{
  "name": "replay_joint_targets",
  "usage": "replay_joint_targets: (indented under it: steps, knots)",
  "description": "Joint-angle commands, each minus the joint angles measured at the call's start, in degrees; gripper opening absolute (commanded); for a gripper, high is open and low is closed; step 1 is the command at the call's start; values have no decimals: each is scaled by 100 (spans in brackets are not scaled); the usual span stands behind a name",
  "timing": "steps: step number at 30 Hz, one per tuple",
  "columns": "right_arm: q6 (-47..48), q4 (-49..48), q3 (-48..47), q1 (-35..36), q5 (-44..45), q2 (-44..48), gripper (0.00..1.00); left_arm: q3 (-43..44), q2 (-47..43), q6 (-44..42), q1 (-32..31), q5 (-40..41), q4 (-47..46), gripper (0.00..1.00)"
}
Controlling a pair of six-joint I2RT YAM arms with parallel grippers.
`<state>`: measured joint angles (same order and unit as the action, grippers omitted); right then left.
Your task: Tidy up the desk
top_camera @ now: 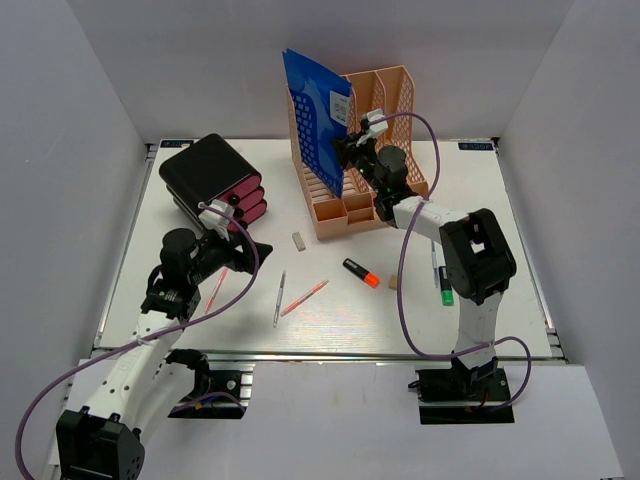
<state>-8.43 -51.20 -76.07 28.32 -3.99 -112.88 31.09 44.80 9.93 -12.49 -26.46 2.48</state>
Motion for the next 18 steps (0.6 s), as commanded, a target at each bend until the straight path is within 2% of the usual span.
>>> replay_joint_targets:
  steps: [1, 10, 18]
  knots:
    - [34, -1226, -233, 60, 56, 91, 0, -51, -6, 0, 27, -149, -81, 86]
    - [235, -1638, 145, 78, 21, 249, 0, -59, 3, -9, 27, -167, -90, 86]
    - [201, -1727, -83, 78, 214, 398, 0, -68, -41, 17, 27, -167, -81, 86]
